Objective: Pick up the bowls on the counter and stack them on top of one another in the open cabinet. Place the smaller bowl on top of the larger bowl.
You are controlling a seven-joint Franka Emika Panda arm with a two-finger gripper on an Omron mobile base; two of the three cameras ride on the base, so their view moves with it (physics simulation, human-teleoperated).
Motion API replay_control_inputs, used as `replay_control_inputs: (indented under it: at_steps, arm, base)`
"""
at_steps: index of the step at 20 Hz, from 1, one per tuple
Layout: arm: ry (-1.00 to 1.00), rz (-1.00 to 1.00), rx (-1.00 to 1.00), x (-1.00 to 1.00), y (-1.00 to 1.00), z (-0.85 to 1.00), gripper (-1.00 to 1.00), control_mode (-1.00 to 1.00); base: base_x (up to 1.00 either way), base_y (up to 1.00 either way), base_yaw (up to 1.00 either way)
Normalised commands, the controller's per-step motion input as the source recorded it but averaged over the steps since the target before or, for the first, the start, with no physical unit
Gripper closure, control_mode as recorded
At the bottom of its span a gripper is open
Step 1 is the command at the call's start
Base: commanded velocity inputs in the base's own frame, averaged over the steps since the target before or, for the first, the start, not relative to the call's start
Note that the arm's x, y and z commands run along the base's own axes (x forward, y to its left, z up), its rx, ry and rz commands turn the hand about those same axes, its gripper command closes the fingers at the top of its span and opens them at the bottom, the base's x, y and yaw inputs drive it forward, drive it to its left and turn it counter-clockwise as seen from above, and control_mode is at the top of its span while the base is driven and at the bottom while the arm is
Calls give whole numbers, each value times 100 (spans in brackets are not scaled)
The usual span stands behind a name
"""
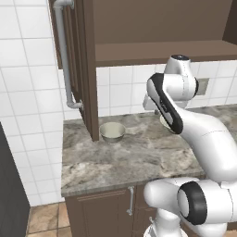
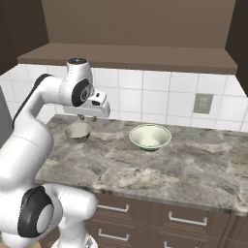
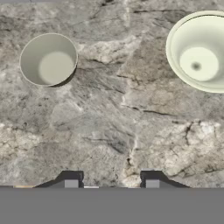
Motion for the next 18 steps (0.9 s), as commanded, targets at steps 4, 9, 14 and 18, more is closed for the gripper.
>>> replay_control_inputs:
  at_steps: [4,9,14,18]
  arm:
    - [0,1,-1,-9,5,-4,-100,-100]
    - [0,7,-8,-27,2,-7,-100,-100]
    - [3,6,-15,-11,12,-8,-100,-100]
    - [1,8,-15,-9,15,-8,-100,-100]
  base:
    - [0,0,0]
    - [0,0,0]
    - [0,0,0]
    - [0,0,0]
